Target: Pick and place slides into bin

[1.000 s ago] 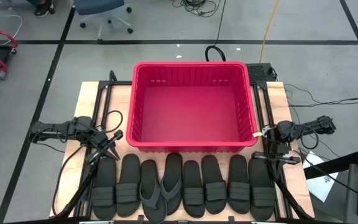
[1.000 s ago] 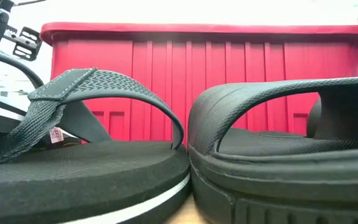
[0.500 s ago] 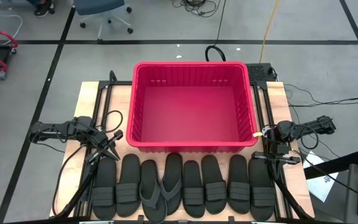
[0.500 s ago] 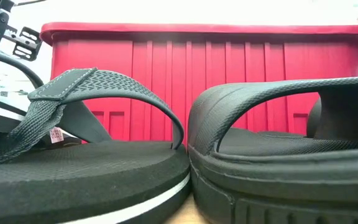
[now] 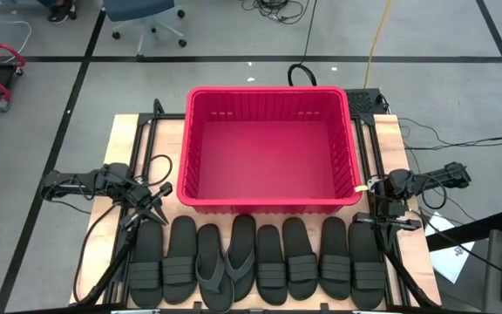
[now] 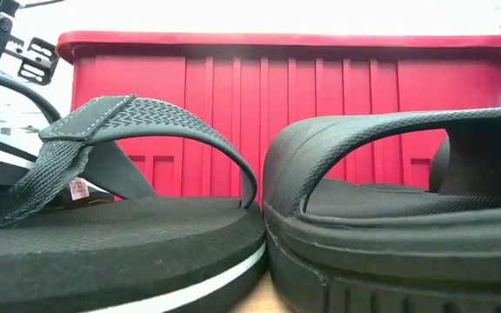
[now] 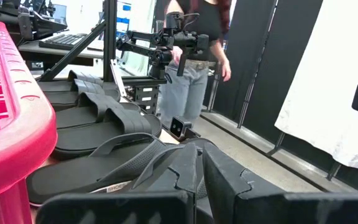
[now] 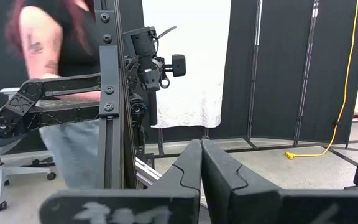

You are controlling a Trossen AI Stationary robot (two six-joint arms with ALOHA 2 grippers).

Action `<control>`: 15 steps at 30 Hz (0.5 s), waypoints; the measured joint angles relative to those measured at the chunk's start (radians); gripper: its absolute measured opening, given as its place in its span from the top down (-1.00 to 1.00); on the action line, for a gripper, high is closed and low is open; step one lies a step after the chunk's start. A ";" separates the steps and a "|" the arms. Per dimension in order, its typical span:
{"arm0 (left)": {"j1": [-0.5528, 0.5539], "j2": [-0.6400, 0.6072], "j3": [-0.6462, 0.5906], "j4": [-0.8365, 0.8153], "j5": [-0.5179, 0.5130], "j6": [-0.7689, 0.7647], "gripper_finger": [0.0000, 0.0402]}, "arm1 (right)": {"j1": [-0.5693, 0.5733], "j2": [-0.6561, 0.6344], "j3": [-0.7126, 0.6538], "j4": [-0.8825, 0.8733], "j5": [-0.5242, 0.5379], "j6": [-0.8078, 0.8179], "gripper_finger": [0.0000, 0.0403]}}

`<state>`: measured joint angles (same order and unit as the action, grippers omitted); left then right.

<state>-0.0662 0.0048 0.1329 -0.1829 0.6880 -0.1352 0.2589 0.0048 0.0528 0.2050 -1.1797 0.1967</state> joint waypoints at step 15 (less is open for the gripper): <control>0.000 0.000 0.000 0.000 0.000 0.000 0.87 | 0.000 0.000 0.000 0.000 0.002 -0.010 1.00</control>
<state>-0.0660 0.0048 0.1329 -0.1825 0.6882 -0.1354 0.2592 0.0048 0.0525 0.2052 -1.1776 0.1864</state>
